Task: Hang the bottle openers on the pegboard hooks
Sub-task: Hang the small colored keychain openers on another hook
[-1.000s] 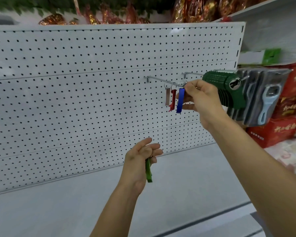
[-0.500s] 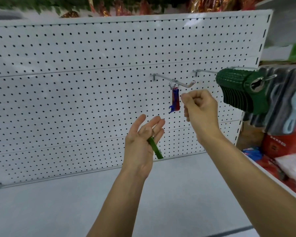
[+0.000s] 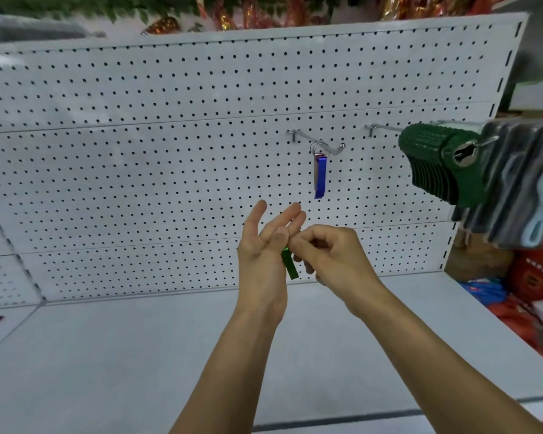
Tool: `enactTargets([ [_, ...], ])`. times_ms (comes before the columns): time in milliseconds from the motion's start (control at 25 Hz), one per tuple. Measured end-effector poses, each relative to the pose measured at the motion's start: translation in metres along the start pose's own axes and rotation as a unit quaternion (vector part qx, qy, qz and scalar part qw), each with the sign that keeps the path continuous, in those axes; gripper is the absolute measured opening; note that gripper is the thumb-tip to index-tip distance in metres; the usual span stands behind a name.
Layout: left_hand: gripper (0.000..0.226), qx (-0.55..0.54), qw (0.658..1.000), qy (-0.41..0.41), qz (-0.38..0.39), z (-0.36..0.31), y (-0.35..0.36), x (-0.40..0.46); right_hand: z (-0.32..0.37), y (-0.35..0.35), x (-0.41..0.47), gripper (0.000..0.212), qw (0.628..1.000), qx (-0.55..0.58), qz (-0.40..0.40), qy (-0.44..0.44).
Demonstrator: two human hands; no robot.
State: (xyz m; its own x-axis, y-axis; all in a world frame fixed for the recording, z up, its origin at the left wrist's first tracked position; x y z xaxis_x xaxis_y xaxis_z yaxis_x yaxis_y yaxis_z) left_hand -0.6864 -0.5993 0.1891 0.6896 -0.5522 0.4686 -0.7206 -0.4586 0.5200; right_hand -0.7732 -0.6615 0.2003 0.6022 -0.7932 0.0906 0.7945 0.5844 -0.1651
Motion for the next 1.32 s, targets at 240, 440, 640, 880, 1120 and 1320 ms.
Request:
enactTargets([
  [240,0.033,0.181,0.978,0.069,0.076,-0.015,0.015,-0.027,0.021,-0.018,-0.018,0.015,0.993,0.077,-0.042,-0.083],
  [440,0.024,0.270,0.949,0.077,0.144,-0.019,0.031,-0.042,0.053,-0.048,-0.025,0.015,0.972,0.129,-0.101,-0.171],
  [640,0.025,0.336,0.927,0.073,0.150,-0.012,0.027,-0.050,0.081,-0.064,-0.013,0.015,0.966,0.132,-0.109,-0.195],
  [880,0.024,0.386,0.910,0.073,0.130,-0.007,0.012,-0.050,0.071,-0.064,0.024,0.015,0.983,0.072,-0.124,-0.115],
  [1120,0.023,0.479,0.861,0.087,0.146,-0.004,0.003,-0.050,0.060,-0.063,0.046,0.019,0.984,0.032,-0.147,-0.098],
  [1320,0.025,0.553,0.809,0.121,0.157,-0.007,0.001,-0.055,0.045,-0.062,0.035,0.011,0.985,0.014,-0.139,-0.101],
])
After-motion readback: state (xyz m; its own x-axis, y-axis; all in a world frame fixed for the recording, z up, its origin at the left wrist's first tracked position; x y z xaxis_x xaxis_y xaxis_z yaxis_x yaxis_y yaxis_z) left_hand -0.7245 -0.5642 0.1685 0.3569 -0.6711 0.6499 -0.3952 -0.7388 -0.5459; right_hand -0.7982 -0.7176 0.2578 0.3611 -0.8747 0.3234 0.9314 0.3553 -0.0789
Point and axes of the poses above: each hand's wrist, its own x-axis towards the middle knuckle, its own y-axis out of the palm, z = x × y, the point moved 5 cm from there along x, towards the middle knuckle, and after that the axes turned 13 degrees about y, right-handed, at the moved point
